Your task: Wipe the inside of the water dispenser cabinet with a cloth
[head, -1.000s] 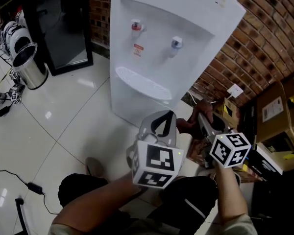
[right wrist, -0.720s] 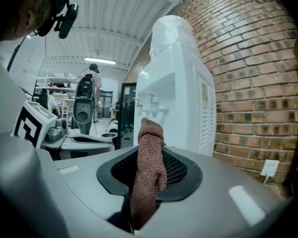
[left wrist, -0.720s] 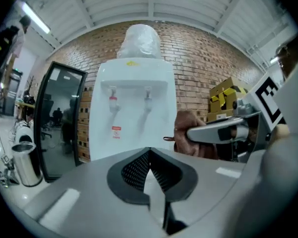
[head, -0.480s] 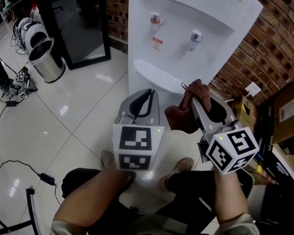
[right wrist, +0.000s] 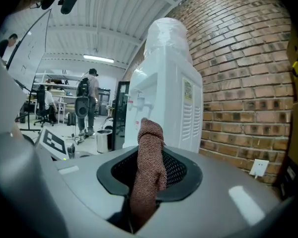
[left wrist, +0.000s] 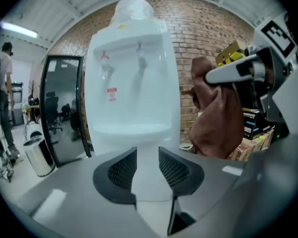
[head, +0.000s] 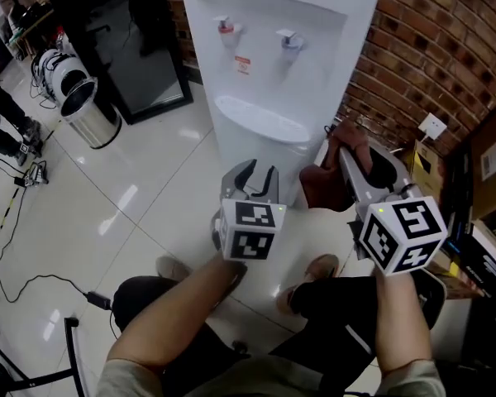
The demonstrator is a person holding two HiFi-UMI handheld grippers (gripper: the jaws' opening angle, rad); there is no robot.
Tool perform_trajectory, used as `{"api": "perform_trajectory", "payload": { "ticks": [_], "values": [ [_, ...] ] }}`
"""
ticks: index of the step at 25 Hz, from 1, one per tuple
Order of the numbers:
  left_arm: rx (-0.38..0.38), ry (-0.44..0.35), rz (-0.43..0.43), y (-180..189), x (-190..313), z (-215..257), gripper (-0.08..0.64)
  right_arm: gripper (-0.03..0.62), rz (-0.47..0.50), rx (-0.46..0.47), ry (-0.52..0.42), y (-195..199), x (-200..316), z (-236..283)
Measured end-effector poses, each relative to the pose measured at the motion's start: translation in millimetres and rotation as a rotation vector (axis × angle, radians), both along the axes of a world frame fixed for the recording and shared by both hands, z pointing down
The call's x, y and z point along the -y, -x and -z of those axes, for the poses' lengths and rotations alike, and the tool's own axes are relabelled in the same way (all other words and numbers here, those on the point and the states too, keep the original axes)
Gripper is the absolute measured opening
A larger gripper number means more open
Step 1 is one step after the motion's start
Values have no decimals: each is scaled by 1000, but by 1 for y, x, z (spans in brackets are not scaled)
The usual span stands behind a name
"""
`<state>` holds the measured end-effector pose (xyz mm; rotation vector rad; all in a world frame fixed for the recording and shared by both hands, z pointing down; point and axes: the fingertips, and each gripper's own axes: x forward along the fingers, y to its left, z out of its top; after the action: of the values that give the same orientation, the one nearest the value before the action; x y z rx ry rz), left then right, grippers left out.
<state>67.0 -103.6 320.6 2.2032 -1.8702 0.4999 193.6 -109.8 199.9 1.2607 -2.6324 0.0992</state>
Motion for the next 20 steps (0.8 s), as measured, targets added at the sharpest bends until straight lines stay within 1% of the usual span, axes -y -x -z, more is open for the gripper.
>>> {"api": "perform_trajectory", "payload": {
  "ticks": [2,3,5,8,10,13,20],
  "values": [
    [-29,69,-15,-12,11,-23,138,110,-22,-16,19,-13,2,-9],
    [-35,83,-25,-20,18,-31,151,110,-33,-21,33,-18,2,-14],
    [-27,89,-36,-33,30,-45,182,110,-48,-31,51,-25,5,-22],
    [-6,111,-41,-52,40,-66,295,110,-63,-42,66,-37,8,-29],
    [10,122,-37,-62,46,-76,333,110,-73,-36,78,-45,10,-33],
    [20,127,1,-66,57,-84,354,110,-80,-28,91,-52,14,-37],
    [-57,123,111,-72,81,-92,382,112,-54,-47,108,-51,12,-46]
  ]
}}
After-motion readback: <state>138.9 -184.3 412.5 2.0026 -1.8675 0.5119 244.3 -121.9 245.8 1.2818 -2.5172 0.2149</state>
